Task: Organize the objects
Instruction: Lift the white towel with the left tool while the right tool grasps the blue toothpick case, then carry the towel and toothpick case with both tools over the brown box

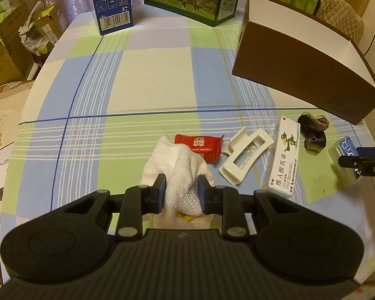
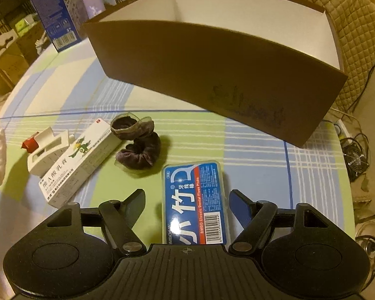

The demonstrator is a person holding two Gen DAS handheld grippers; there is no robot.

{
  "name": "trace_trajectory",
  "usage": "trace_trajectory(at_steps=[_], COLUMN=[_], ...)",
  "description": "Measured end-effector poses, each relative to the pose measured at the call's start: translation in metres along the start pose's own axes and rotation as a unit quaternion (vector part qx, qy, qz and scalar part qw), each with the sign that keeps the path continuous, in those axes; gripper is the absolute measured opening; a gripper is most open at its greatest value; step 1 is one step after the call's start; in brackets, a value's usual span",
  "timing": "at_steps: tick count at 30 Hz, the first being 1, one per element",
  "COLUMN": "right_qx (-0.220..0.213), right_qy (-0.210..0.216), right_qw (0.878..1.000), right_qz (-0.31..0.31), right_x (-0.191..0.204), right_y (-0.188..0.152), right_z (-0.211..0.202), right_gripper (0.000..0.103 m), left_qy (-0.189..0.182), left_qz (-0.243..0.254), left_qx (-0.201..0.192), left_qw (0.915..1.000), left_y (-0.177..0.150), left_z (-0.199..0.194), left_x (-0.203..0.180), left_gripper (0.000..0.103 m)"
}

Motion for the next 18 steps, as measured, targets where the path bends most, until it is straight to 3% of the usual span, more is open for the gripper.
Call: trace_trajectory(at_steps=[3,7,18], right_qx=[0.008,0.020,0.019], right_qy=[-0.015,-0.032,-0.038], right_qw=[1.000,0.999,0.999], right_qz=[-0.001,-0.001,-0.016], right_x=[0.0007,-0.0010,0.0042], right_y=[0.0002,-0.0023,-0.0087], right_z=[0.0049,0.0102,0.0080], right_gripper=[0.070,0.056,0.053], left_qy=[0.000,0.000,-0.001], left_qz=[-0.003,-0.006,-0.005], left_qx=[0.001,0.002,-0.001], left_qw=[1.0000,1.0000,1.0000], left_y=[-0.0029,-0.0064,-0.0103], left_z=[-0.0007,-0.0022,-0.0061], left_x=[0.0022,0.0047,0.0045], left_gripper=[0.023,0.023,0.023])
Point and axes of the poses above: each gripper's, at about its wrist camera, not at the fingertips, and z roughly the way its jaws point, x to its left, y to its top, the point moved 3 cm from there along z, roughly the way its jaws point, and after that the axes turned 7 degrees about y, right-handed, at the moved point
